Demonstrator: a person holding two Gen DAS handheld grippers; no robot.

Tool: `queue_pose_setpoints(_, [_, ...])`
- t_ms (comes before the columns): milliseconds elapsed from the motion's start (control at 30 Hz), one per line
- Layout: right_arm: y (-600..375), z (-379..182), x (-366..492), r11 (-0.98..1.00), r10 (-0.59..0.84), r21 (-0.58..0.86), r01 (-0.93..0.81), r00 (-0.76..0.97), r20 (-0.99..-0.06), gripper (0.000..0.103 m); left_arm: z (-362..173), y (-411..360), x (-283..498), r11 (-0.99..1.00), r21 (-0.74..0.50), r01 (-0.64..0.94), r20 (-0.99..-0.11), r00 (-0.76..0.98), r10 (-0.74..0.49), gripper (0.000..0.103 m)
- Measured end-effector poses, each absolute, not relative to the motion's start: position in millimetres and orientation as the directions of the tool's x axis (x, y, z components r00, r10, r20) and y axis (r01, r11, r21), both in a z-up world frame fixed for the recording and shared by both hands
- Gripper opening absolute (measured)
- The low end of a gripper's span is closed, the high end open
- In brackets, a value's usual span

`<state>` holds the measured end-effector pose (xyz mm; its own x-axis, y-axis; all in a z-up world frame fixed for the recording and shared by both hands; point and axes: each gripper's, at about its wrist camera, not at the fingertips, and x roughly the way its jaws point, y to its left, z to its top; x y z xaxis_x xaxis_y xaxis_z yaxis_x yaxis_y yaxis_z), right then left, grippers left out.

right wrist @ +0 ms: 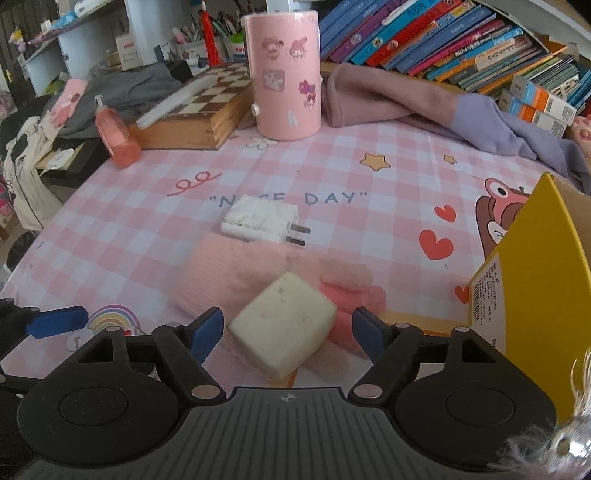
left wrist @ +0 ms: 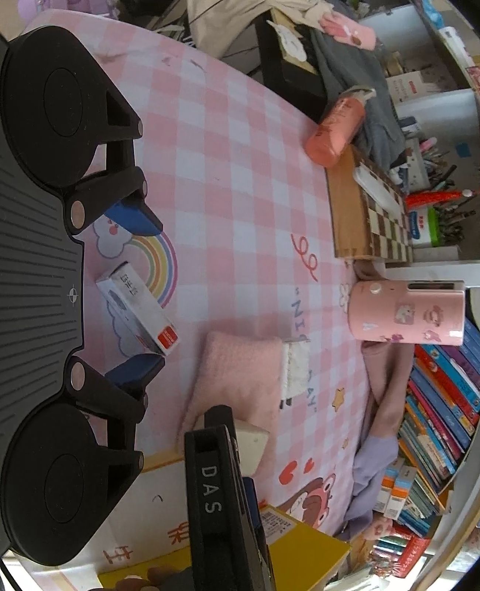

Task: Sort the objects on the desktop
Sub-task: 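Grasp the white red-labelled box with the left gripper while the right gripper grasps the sponge block, then carry the white box and sponge block toward the yellow box with both grippers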

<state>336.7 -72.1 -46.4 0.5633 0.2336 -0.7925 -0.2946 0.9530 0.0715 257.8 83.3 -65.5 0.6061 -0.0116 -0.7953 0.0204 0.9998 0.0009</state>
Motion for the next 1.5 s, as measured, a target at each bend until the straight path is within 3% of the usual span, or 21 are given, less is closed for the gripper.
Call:
queue_pose_setpoints(167, [-74, -50, 339, 0.951, 0.239, 0.074, -0.301, 0.557, -0.796, 0.07, -70, 81, 257, 0.999, -0.002, 0.033, -0.803, 0.595, -0.021, 0.042])
queue_pose_setpoints(233, [-73, -49, 338, 0.945, 0.253, 0.078, -0.318, 0.558, -0.79, 0.058, -69, 82, 257, 0.999, -0.005, 0.034, -0.801, 0.598, -0.024, 0.034])
queue_pose_setpoints(333, [-72, -46, 336, 0.94, 0.255, 0.06, -0.337, 0.57, -0.781, 0.049, -67, 84, 257, 0.999, -0.029, 0.037, -0.799, 0.599, -0.046, 0.013])
queue_pose_setpoints(600, [-78, -32, 329, 0.944, 0.274, 0.084, -0.32, 0.613, -0.741, 0.042, -48, 81, 249, 0.999, -0.021, 0.05, -0.746, 0.664, -0.049, 0.013])
queue_pose_setpoints(1500, [-89, 8, 236, 0.946, 0.295, 0.104, -0.306, 0.685, -0.667, 0.04, 0, 80, 164, 0.995, -0.055, 0.077, -0.642, 0.761, -0.095, 0.013])
